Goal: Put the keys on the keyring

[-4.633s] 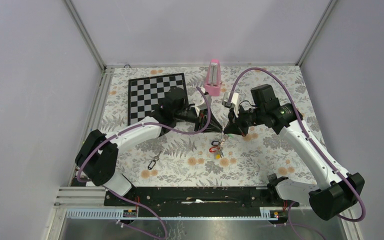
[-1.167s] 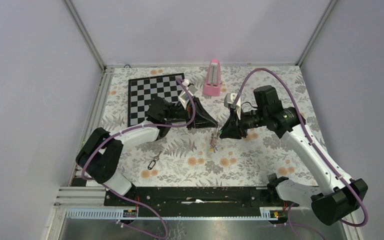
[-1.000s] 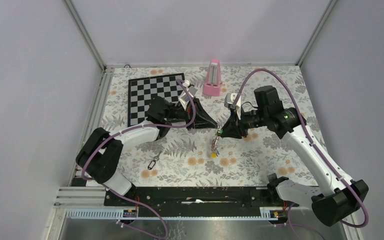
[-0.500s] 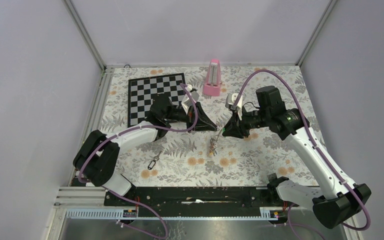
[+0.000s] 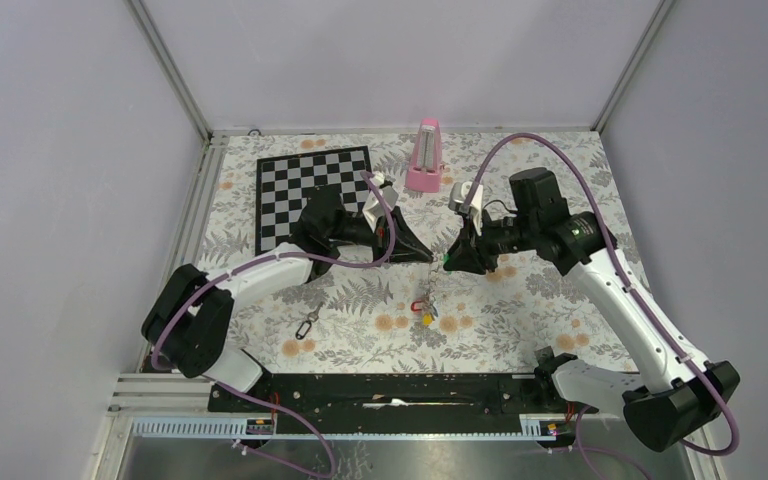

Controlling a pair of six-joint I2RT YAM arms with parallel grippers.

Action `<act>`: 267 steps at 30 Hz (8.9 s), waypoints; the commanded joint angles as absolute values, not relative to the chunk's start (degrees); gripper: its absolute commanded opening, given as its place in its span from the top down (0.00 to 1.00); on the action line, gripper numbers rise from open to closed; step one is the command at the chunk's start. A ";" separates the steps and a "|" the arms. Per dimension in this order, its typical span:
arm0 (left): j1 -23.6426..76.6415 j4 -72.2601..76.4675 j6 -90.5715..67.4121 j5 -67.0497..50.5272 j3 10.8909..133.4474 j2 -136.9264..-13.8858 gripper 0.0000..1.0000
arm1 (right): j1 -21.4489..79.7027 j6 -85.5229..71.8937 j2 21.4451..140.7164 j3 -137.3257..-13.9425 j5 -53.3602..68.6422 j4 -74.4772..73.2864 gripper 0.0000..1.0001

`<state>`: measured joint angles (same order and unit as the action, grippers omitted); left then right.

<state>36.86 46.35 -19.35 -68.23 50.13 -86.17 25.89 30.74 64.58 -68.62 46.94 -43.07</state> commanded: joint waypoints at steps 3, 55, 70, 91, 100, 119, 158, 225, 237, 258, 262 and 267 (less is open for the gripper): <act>37.07 41.61 -14.97 -69.02 51.32 -84.03 1.00 | 26.02 27.22 64.60 -71.78 47.66 -39.19 1.00; 37.28 37.71 -12.76 -65.33 51.24 -82.46 1.00 | 22.57 8.58 64.16 -61.02 58.10 -18.89 0.78; 37.13 36.04 -10.99 -65.57 50.71 -81.83 1.00 | 19.92 5.60 61.90 -57.53 61.05 -16.04 0.50; 37.13 43.19 -17.75 -66.45 50.36 -83.19 1.00 | 20.49 13.20 63.10 -51.78 64.77 -15.13 0.35; 37.10 43.71 -17.93 -66.04 50.12 -83.40 1.00 | 21.18 9.40 65.03 -51.61 66.49 -10.72 0.52; 37.11 31.60 -6.15 -64.77 50.71 -82.45 1.00 | 21.19 12.72 64.26 -58.52 62.45 -19.66 1.00; 37.18 27.62 -5.40 -64.69 53.79 -81.40 1.00 | 23.59 18.21 66.51 -56.65 59.37 -19.77 0.61; 34.80 61.87 -31.52 -72.27 48.31 -83.00 1.00 | 22.82 22.95 60.77 -59.66 57.26 -26.90 0.48; 34.85 69.15 -38.22 -68.20 46.60 -84.88 1.00 | 22.85 18.82 64.00 -62.46 62.43 -21.51 0.45; 34.89 71.86 -40.20 -63.64 44.58 -85.03 1.00 | 23.12 15.43 65.37 -59.45 63.99 -16.03 0.55; 34.87 72.07 -40.34 -63.61 44.54 -84.99 1.00 | 23.20 15.26 65.54 -59.15 63.72 -15.74 0.58; 34.89 72.25 -40.25 -63.56 44.52 -85.23 1.00 | 23.16 13.69 65.76 -58.51 64.21 -14.27 0.62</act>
<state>35.11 67.22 -39.75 -65.12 44.38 -85.36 23.11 15.40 65.65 -59.05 62.70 -17.47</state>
